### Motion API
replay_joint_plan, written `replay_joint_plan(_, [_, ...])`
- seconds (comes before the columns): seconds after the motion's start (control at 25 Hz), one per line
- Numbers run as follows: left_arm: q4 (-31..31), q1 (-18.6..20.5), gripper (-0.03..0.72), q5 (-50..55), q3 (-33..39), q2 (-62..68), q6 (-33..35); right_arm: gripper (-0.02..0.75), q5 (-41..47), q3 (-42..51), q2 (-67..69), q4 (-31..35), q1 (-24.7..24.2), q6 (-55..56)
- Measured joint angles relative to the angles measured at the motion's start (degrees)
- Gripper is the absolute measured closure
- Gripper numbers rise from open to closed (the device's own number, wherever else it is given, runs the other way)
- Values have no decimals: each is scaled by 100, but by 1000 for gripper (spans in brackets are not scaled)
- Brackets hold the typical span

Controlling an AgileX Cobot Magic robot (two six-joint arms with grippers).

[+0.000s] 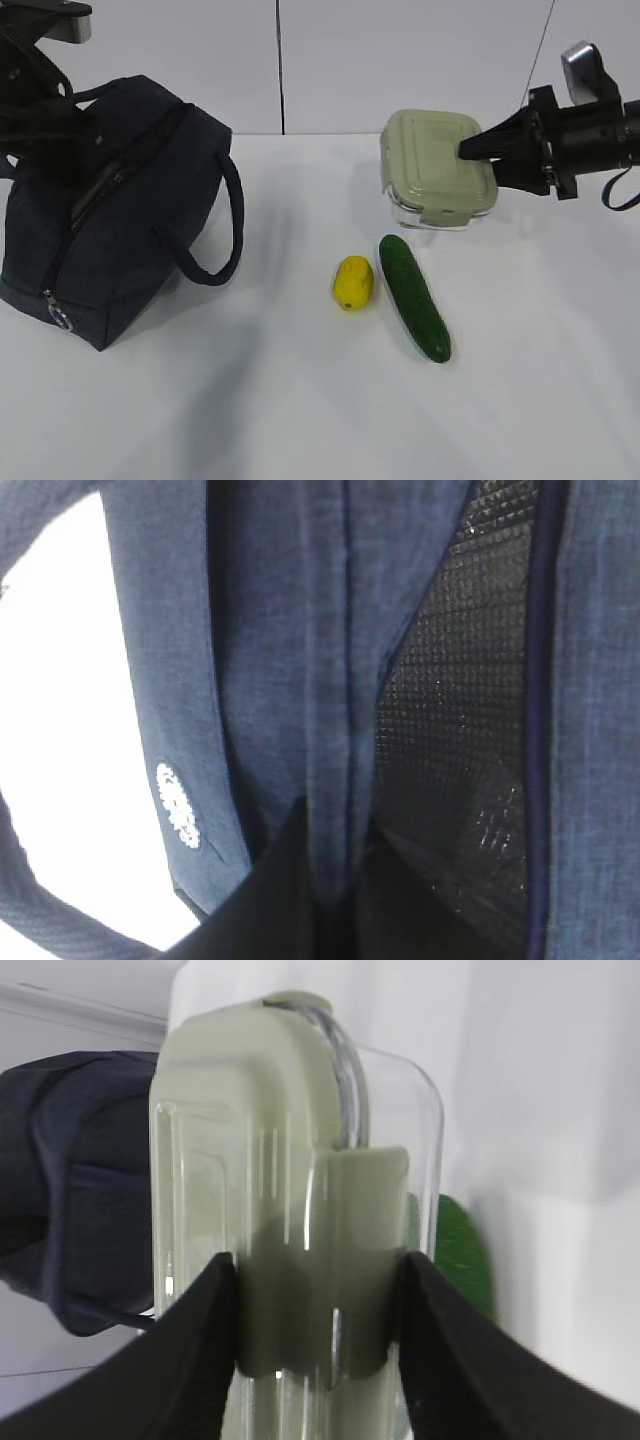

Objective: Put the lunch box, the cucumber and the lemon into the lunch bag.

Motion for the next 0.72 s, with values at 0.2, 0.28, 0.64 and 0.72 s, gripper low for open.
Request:
replay_joint_plan(0.2, [20, -88, 685, 4, 0, 0, 0, 386, 0, 0, -72, 171, 591, 22])
replay_joint_plan(0.28, [20, -199, 685, 4, 0, 0, 0, 386, 11, 0, -84, 255, 820, 26])
replay_joint_plan(0.64, [24, -570, 685, -7, -29, 0, 0, 386, 22, 0, -88, 593, 1430, 36])
replay_joint_plan(0.72, [24, -594, 685, -29, -87, 0, 0, 386, 12, 0, -88, 642, 1552, 36])
